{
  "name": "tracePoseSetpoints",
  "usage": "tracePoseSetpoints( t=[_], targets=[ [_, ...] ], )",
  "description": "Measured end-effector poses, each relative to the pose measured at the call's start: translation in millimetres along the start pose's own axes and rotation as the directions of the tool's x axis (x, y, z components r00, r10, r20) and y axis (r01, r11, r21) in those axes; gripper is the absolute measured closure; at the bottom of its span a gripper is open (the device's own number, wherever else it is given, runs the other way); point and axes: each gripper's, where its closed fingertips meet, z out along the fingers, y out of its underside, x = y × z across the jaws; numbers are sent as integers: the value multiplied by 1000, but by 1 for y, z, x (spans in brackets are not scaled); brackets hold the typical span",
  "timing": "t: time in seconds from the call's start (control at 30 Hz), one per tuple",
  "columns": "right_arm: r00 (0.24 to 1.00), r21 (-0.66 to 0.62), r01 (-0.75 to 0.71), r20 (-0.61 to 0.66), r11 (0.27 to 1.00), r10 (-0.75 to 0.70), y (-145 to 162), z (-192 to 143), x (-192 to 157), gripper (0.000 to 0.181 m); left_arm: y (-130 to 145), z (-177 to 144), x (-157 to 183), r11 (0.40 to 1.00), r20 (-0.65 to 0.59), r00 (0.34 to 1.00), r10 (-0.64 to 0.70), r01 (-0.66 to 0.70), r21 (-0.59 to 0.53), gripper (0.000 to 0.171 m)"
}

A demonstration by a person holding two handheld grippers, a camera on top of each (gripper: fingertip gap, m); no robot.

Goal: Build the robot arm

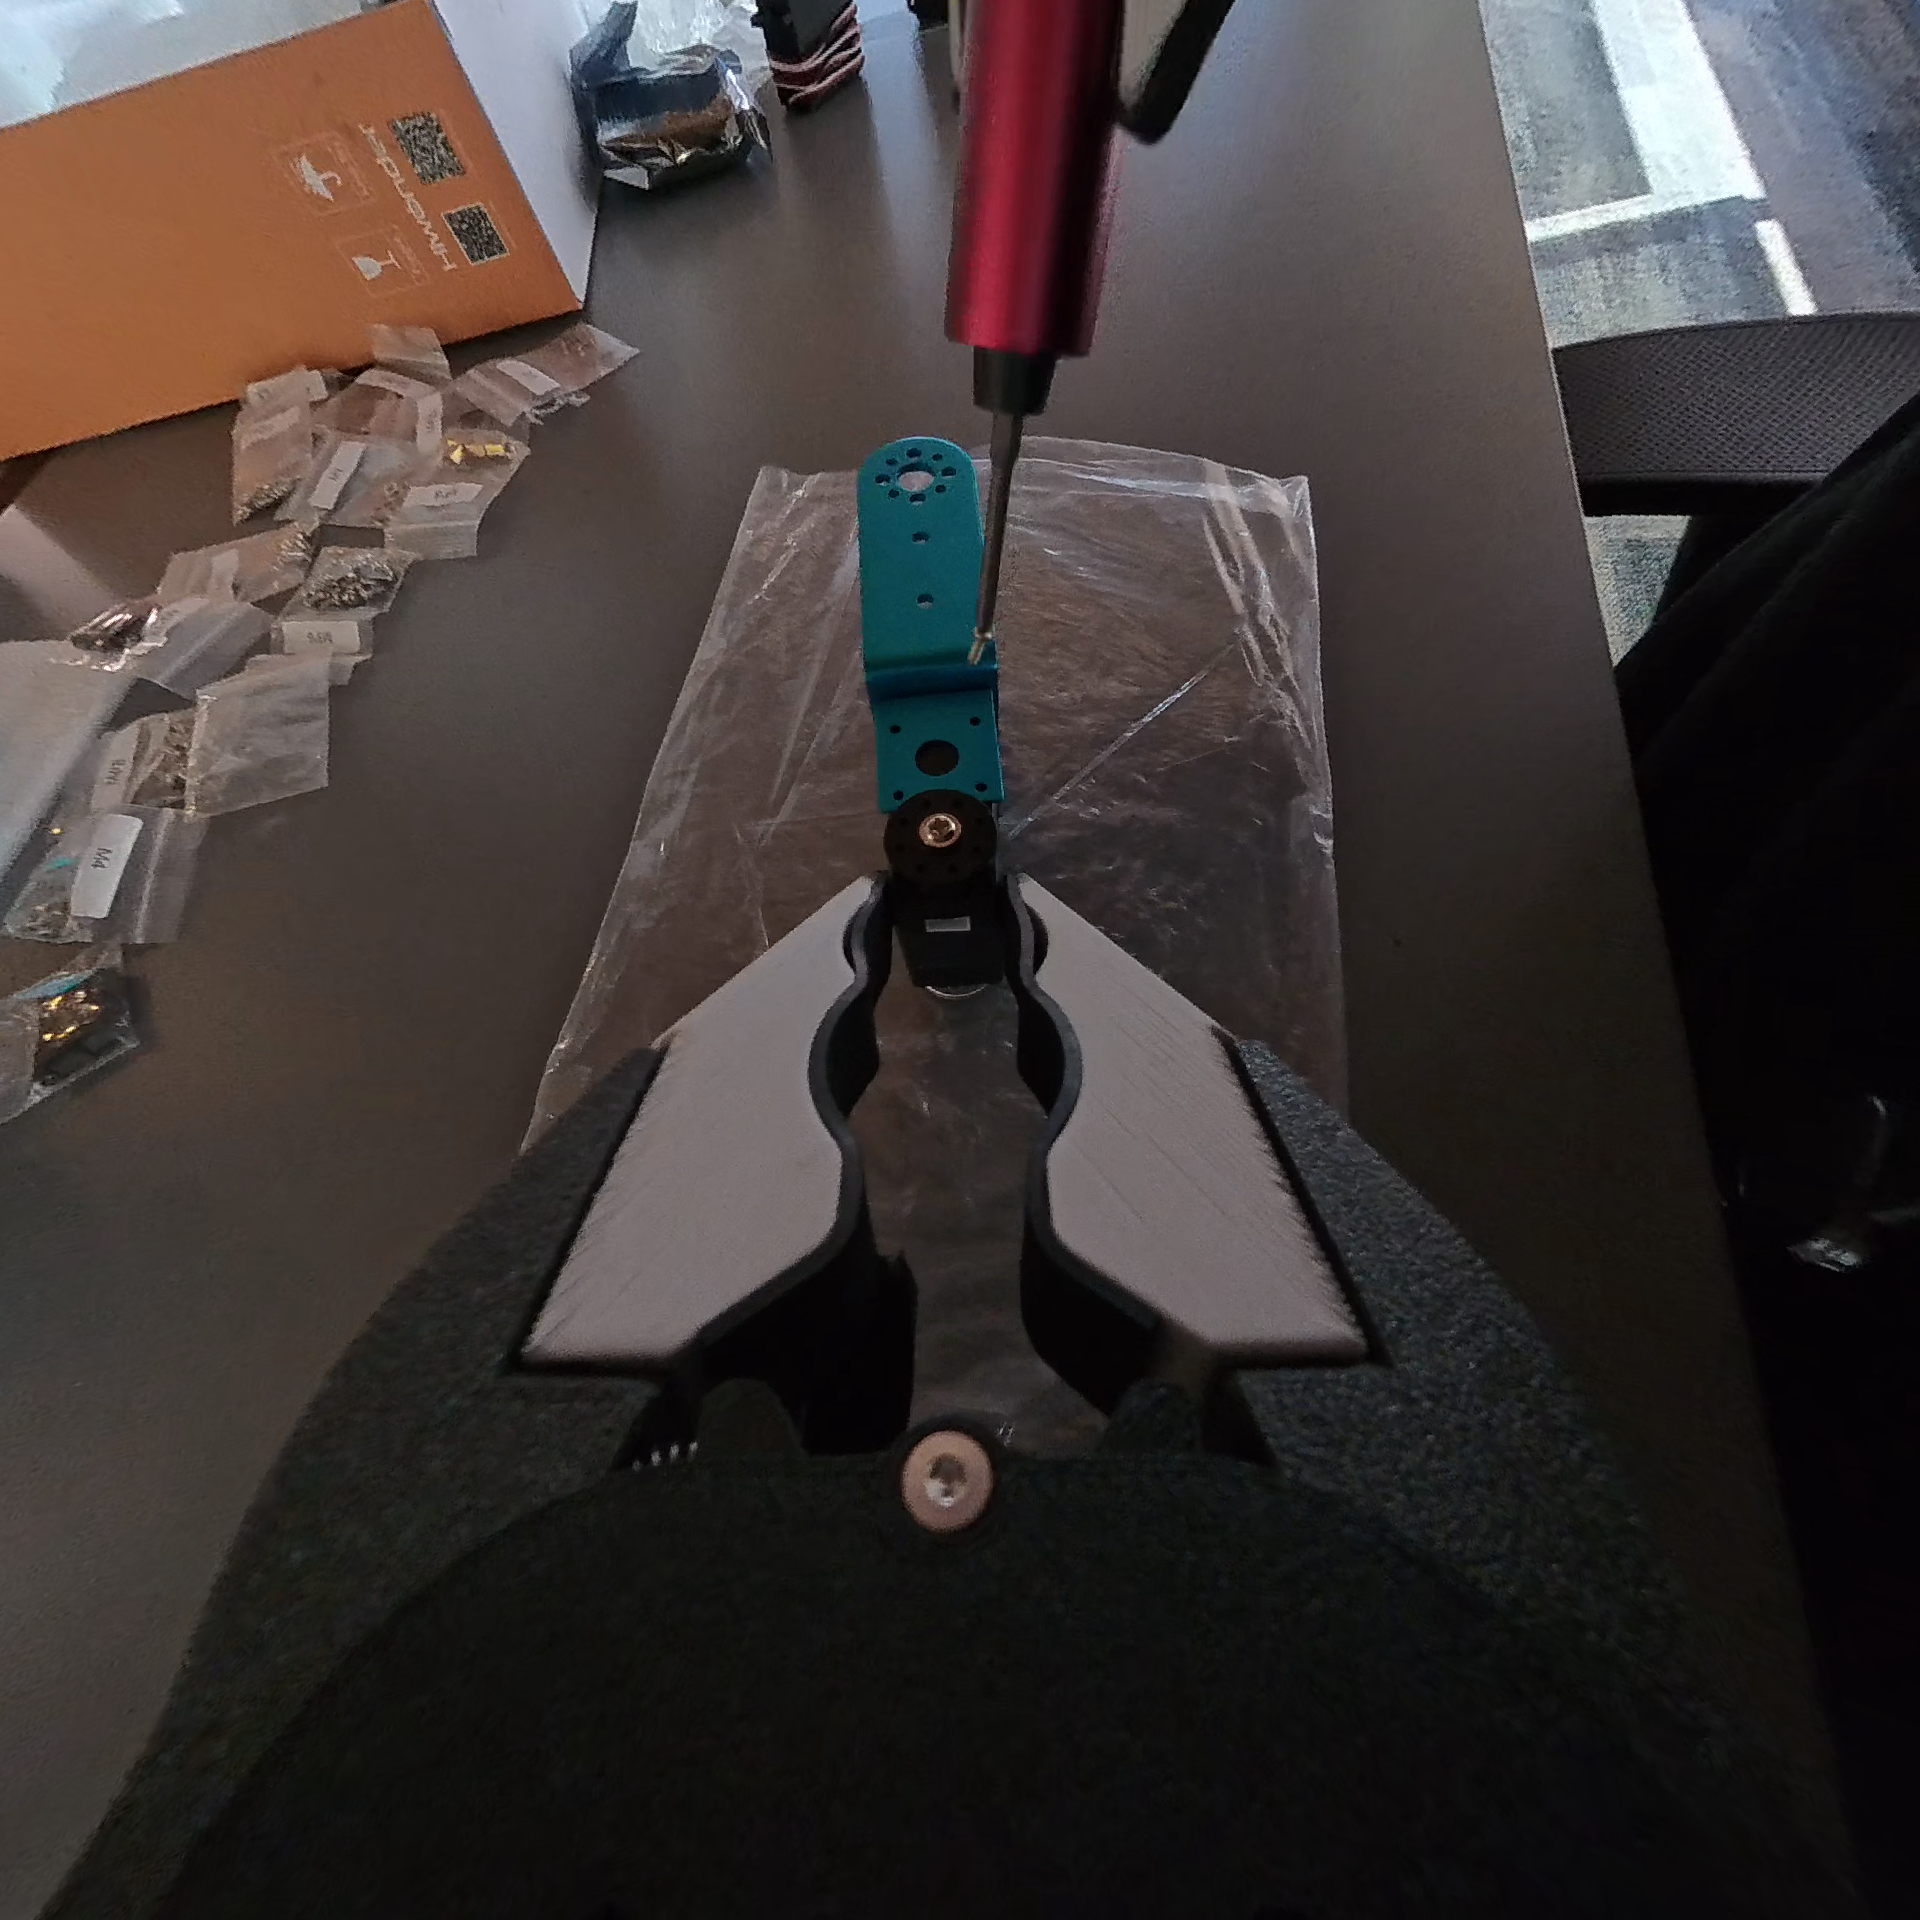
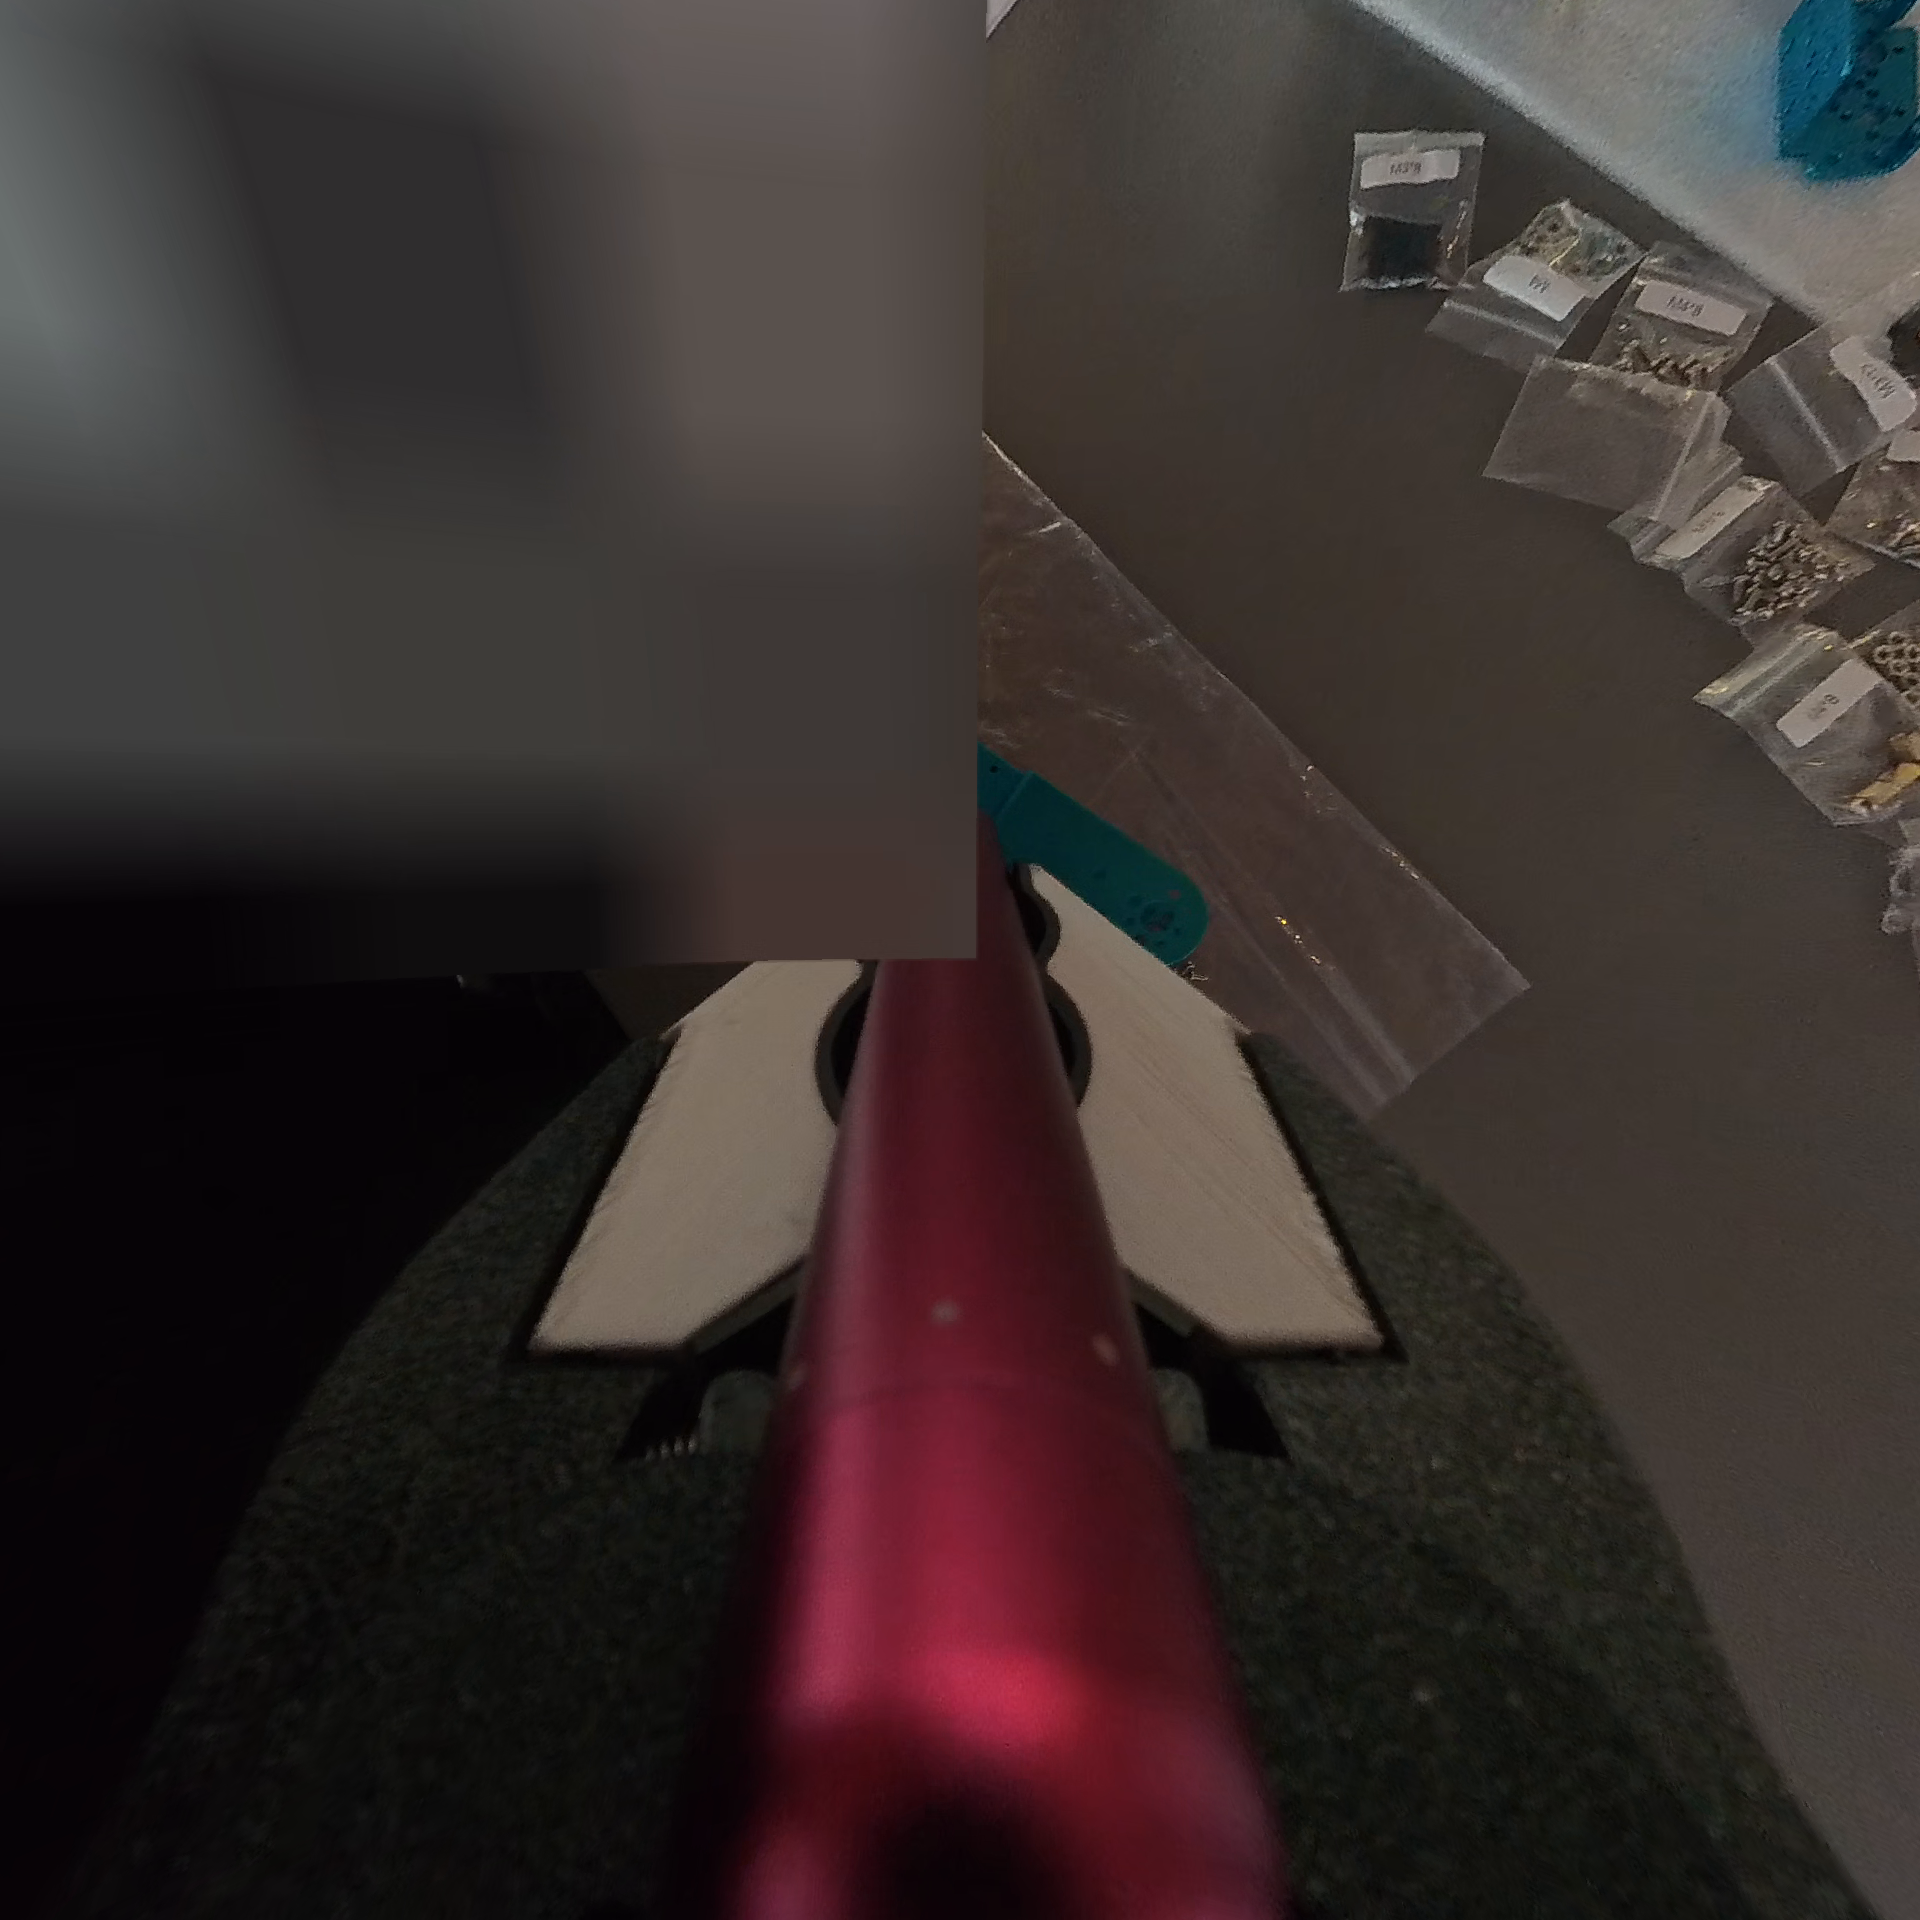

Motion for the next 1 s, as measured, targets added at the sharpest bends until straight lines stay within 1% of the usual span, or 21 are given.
tracePoseSetpoints(
  t=[0.07, 0.17, 0.33, 0.53, 0.73, 1.0],
  targets=[
    [1000, 3, 11, -11, 1000, -11, 0, 2, 1, 160, 0, 0, 0, 1000, 4, 1000, 6, -6, 0, 151],
    [1000, -5, 18, 11, 1000, -18, 1, 4, -3, 160, 0, 0, -1, 1000, 8, 1000, 8, -8, 1, 151],
    [998, 4, 65, -17, 998, -65, 2, 4, -3, 159, -1, -1, -2, 1000, 21, 1000, 20, -20, 1, 151],
    [999, 3, 37, -5, 999, -37, 7, 6, -5, 159, -1, -1, -2, 999, 33, 999, 40, -40, -2, 151],
    [999, 36, 19, -28, 999, -18, 3, 3, -3, 160, -1, -1, -1, 998, 42, 997, 58, -58, -5, 151],
    [998, 13, 32, -45, 999, -32, 7, 7, -3, 158, -1, -1, 0, 996, 57, 994, 91, -90, -11, 152]
  ],
)
